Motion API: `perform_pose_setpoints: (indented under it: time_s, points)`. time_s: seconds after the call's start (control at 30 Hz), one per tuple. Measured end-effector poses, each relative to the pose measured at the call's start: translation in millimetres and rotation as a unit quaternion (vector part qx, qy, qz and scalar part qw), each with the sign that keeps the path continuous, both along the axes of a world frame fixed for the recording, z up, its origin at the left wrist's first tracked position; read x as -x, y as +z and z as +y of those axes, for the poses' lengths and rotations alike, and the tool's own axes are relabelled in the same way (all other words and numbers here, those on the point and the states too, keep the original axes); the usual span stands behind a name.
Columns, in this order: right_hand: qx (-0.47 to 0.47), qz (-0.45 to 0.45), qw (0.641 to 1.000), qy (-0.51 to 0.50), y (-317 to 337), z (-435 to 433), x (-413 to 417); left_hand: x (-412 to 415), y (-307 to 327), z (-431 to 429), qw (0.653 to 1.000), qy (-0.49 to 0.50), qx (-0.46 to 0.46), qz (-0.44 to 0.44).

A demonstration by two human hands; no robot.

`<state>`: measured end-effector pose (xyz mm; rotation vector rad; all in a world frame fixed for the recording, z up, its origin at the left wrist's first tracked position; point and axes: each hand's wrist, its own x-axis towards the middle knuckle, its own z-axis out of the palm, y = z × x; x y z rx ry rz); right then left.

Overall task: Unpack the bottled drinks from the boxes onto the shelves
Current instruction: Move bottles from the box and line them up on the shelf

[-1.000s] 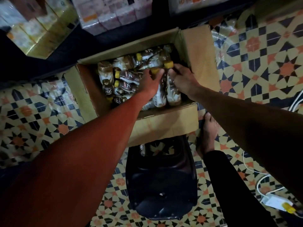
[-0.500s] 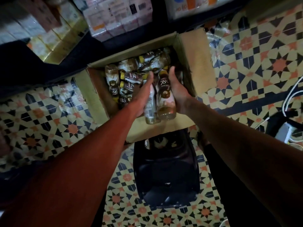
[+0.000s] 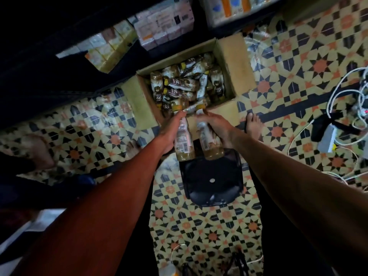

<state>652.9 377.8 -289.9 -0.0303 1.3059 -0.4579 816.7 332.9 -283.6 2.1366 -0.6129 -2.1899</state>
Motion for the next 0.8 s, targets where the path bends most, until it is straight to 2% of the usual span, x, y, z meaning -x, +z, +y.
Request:
perform_pose_setpoints:
  time_s: [0.23, 0.43, 0.63, 0.8]
  points:
    - [0.032, 0.037, 0.998, 0.045, 105.1, 7.2, -25.2, -17.7, 101.8, 10.1, 0.997, 0.028, 0.052, -0.041]
    - [0.061, 0.088, 0.992, 0.065, 199.7, 3.0, -48.0, -34.8, 184.9, 11.2, 0.994, 0.066, 0.087, -0.033]
    - [0.082, 0.099, 0.990, 0.064, 282.5, -1.3, -60.7, -43.1, 291.3, 3.1, 0.989, 0.057, 0.120, -0.058]
    - [0.110, 0.109, 0.987, 0.046, 323.0, -15.6, -58.1, -49.3, 352.9, 0.1, 0.985, 0.061, 0.158, -0.022]
